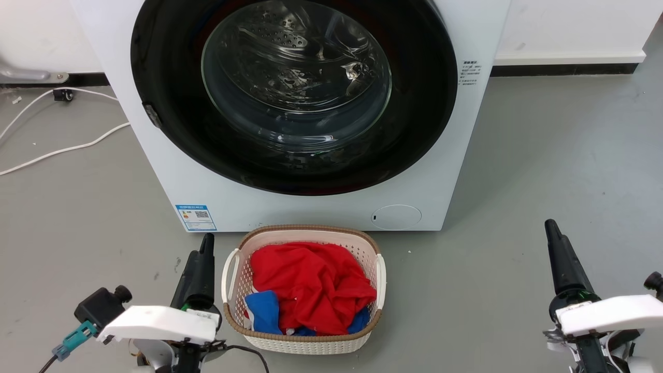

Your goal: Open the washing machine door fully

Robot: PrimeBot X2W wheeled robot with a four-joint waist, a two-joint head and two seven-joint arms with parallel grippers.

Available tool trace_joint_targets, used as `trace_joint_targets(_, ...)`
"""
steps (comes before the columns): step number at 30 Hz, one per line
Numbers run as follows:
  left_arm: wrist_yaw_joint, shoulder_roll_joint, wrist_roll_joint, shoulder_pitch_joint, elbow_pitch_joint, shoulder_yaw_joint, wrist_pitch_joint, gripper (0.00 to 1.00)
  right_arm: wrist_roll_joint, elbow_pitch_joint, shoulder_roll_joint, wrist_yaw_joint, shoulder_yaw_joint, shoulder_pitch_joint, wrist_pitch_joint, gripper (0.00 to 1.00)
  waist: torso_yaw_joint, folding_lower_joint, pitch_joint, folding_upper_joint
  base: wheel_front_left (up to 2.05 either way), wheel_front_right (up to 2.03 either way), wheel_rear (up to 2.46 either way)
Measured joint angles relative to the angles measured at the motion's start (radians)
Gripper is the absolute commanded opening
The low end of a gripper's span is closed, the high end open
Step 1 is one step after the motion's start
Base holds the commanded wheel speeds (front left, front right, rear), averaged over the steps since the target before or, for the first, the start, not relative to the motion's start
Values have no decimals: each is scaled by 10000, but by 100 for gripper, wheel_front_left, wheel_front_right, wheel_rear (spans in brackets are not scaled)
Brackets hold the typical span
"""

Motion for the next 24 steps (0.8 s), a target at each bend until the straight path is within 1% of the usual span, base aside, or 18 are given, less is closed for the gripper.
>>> trace_joint_targets(6,61,0,1513,-12,-105,-121,-203,100,-1367,-219,17,0,52,3,36,100,19,0,-1,0,0,0,0)
trace_joint_targets(11,61,54,2546,-52,-171,-255,-374,100,-2217,-385,27,0,148,6,142,100,34,1,-1,0,0,0,0)
trace_joint_targets(15,157,167,3358,-64,-184,-351,-477,100,-2882,-489,4,0,251,8,180,100,40,1,-8,0,0,0,0)
trace_joint_targets(24,447,362,4736,-127,-153,-621,-746,100,-4284,-715,-46,0,380,24,224,100,49,1,-2,0,0,0,0)
